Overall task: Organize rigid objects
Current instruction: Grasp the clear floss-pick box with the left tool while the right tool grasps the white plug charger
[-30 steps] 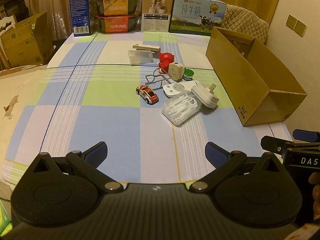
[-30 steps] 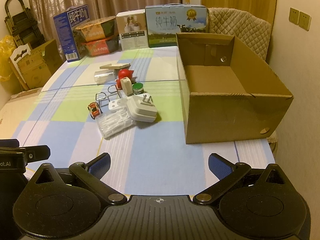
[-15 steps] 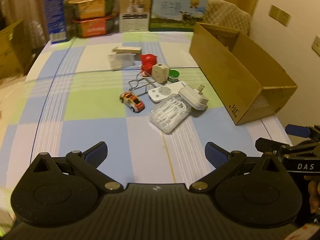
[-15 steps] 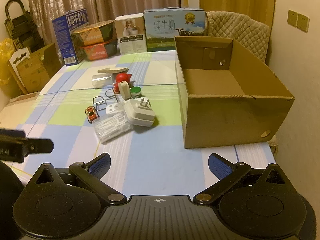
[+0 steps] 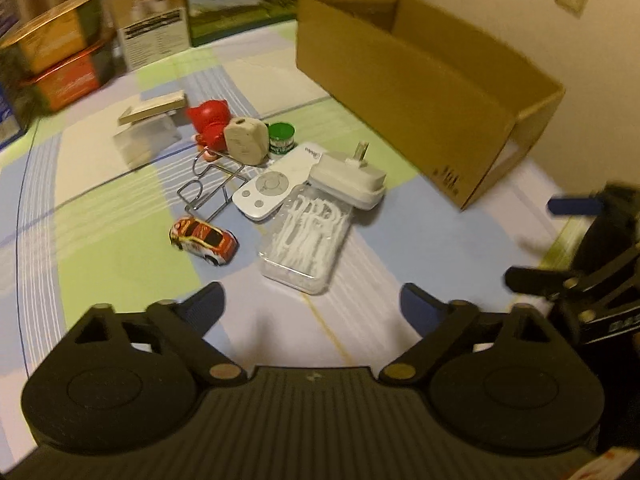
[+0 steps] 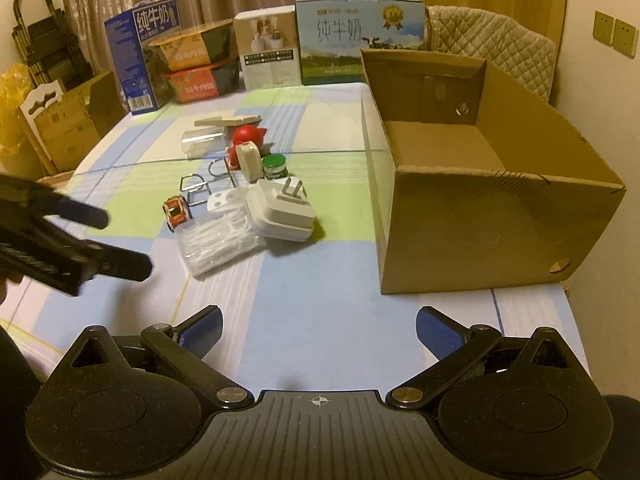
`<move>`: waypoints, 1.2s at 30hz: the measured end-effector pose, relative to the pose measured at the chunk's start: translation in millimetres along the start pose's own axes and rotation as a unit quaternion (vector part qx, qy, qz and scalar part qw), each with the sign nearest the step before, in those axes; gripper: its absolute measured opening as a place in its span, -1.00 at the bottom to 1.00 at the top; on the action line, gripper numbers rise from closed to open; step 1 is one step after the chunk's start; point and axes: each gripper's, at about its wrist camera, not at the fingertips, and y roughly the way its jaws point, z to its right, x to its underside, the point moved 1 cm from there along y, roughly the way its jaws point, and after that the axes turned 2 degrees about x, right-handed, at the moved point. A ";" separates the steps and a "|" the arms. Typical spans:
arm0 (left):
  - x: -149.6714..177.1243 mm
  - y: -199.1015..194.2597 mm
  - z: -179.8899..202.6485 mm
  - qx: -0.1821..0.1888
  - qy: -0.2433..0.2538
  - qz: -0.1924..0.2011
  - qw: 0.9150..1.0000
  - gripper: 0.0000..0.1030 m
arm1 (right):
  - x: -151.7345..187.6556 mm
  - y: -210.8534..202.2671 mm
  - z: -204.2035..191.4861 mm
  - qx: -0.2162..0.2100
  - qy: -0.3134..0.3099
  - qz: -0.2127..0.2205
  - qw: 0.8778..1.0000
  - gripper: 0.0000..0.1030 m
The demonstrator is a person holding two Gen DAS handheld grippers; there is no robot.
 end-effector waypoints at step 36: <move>7.2 55.3 -19.8 -0.052 -0.104 -0.044 0.992 0.02 | -19.7 71.3 -14.8 -0.001 0.013 0.011 1.000 0.06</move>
